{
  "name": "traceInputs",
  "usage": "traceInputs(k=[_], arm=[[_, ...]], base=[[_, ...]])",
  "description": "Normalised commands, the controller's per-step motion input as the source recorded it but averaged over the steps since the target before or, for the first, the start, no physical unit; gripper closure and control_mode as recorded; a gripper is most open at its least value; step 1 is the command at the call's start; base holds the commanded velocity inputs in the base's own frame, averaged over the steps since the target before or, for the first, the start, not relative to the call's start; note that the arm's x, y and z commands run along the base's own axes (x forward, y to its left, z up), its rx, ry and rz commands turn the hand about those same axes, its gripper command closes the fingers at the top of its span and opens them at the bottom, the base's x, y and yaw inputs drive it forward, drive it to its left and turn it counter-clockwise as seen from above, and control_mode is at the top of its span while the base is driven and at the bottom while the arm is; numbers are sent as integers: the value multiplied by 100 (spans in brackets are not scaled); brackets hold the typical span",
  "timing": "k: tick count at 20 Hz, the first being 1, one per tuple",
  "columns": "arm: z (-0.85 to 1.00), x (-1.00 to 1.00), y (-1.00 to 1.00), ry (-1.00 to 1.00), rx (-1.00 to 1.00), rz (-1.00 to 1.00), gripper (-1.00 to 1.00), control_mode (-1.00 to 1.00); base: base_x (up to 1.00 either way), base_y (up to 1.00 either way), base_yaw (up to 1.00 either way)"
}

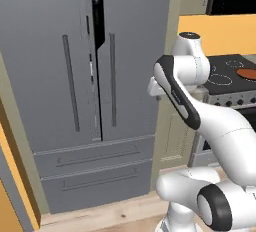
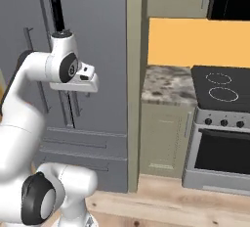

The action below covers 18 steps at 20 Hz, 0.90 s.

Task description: Retrieve the fish from the fridge and place it on the saucepan with marinade on the stove.

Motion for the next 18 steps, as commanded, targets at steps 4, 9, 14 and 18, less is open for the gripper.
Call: traceInputs(k=[4,9,14,18], arm=[[0,0,0,0,0,0,-100,100],[0,0,0,0,0,0,-100,100],[0,0,0,0,0,0,-100,100],[0,0,0,0,0,0,-100,100]], base=[[-60,79,-25],[-32,42,-7],[0,0,12],[-14,-1,24]])
